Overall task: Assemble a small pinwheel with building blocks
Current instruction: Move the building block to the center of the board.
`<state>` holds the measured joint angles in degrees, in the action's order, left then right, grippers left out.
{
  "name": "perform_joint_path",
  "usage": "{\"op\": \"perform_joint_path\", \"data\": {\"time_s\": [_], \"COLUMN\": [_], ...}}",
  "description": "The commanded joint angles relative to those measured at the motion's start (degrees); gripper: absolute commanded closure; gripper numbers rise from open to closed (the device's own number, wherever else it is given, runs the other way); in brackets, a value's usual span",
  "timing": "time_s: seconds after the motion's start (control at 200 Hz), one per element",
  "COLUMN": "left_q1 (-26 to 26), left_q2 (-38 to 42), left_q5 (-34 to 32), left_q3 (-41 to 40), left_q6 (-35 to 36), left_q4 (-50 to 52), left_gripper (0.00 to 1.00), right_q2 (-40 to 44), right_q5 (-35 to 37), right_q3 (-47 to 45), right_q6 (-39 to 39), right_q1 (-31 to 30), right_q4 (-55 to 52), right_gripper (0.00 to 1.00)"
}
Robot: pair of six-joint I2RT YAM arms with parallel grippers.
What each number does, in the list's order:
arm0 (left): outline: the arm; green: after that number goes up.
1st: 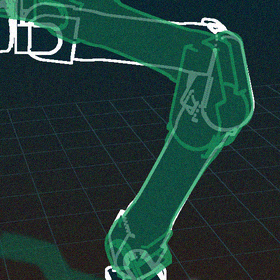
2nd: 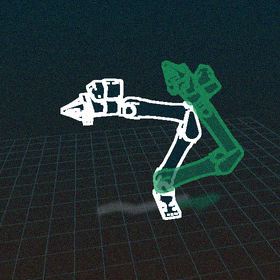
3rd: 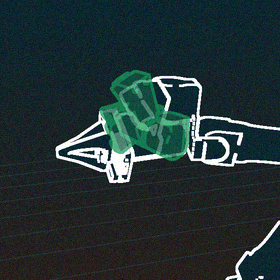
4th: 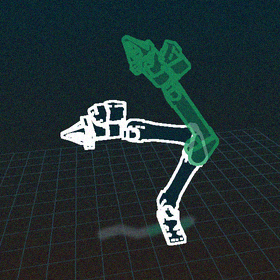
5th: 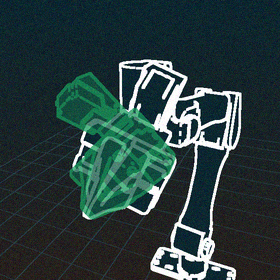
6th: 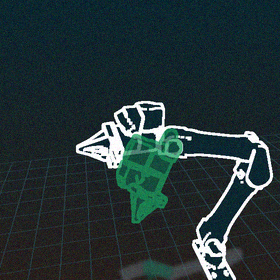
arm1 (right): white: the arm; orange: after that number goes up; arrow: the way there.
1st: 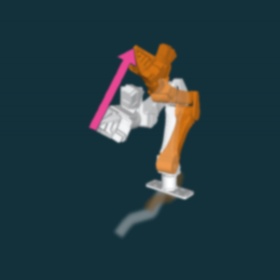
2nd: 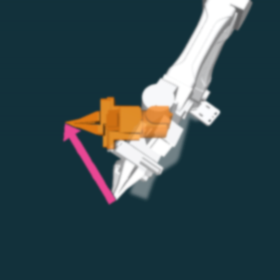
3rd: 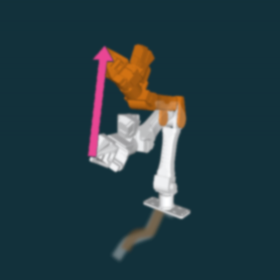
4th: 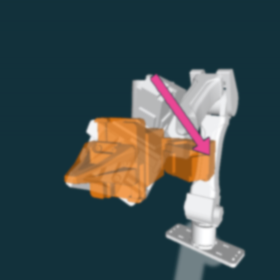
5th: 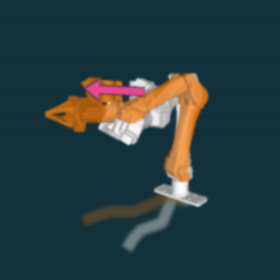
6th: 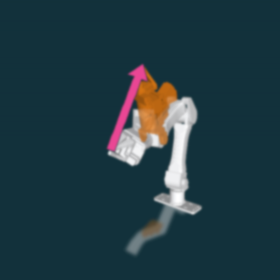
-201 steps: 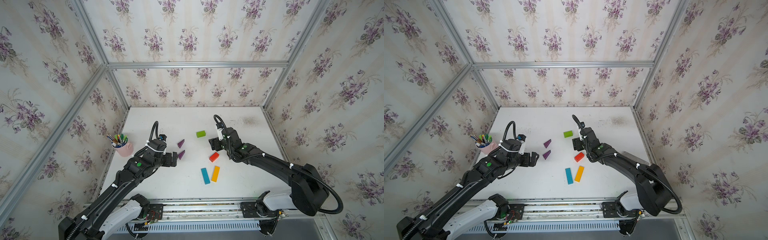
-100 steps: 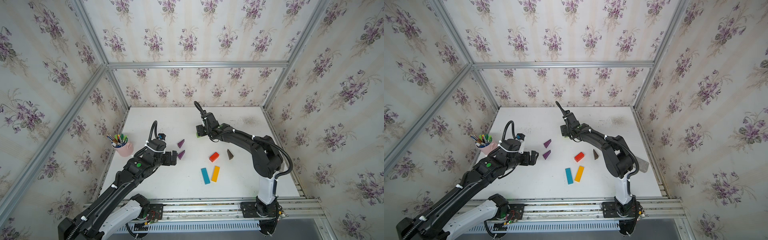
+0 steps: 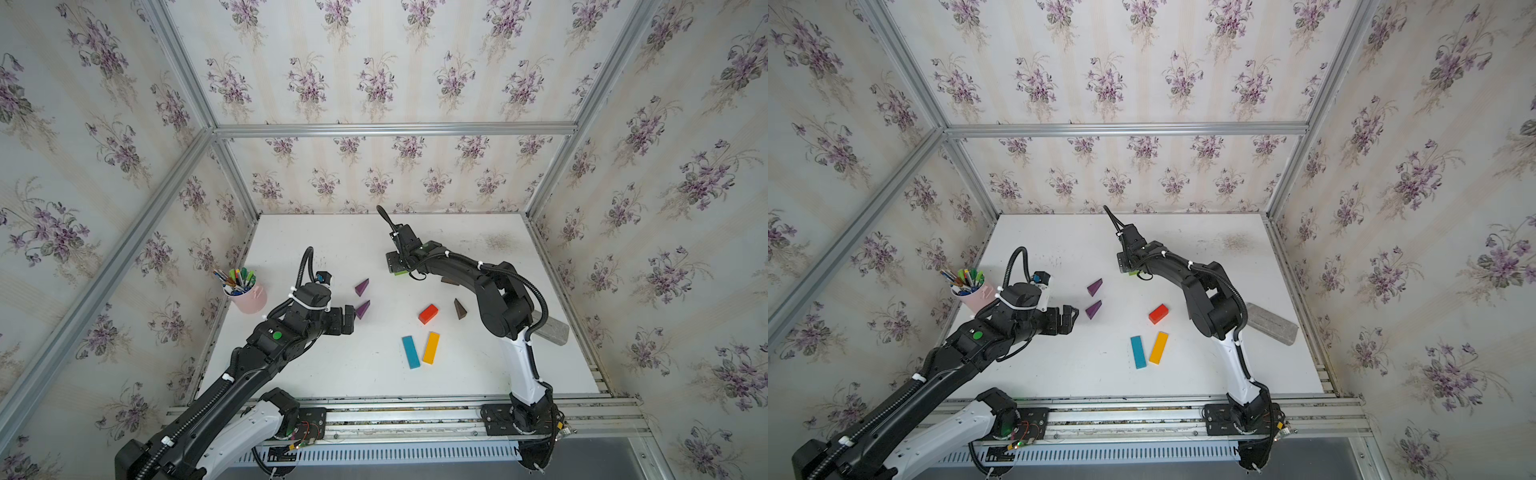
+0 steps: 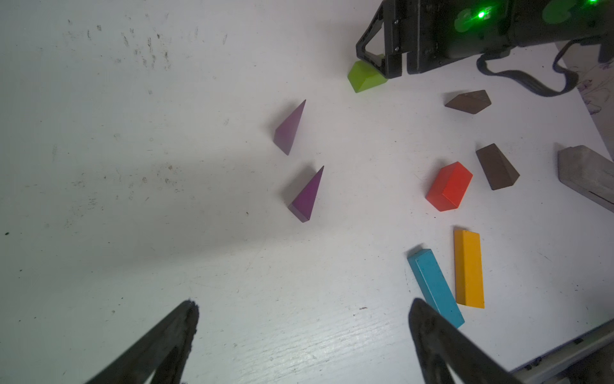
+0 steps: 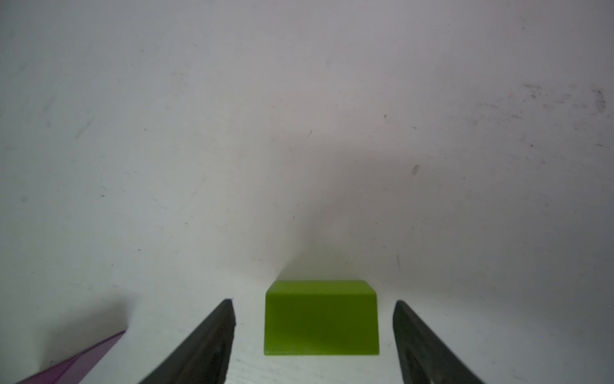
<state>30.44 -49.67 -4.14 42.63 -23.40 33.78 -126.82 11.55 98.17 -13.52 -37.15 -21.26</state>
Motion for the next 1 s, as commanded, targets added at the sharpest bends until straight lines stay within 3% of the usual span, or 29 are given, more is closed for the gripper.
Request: {"op": "perform_joint_path", "data": {"time_s": [0.0, 0.784, 0.994], "left_q1": [0.3, 1.7, 1.8], "left_q2": [0.5, 0.1, 0.5], "left_q5": [2.3, 2.1, 1.7], "left_q3": [-0.6, -0.8, -1.0], "left_q6": [-0.9, -1.6, -1.7], "left_q4": [-2.8, -3.9, -4.0], "left_gripper": [0.01, 0.01, 0.01], "right_q2": [-0.5, -2.0, -0.9], "right_q5": [1.9, 1.2, 1.5], "right_q3": [0.0, -0.3, -2.4], "right_q6": [-0.9, -0.5, -0.9], "right_q1": [-0.1, -0.1, -0.1], "right_q4": [-1.3, -1.1, -0.8], "right_gripper": [0.24, 0.31, 0.41]}}
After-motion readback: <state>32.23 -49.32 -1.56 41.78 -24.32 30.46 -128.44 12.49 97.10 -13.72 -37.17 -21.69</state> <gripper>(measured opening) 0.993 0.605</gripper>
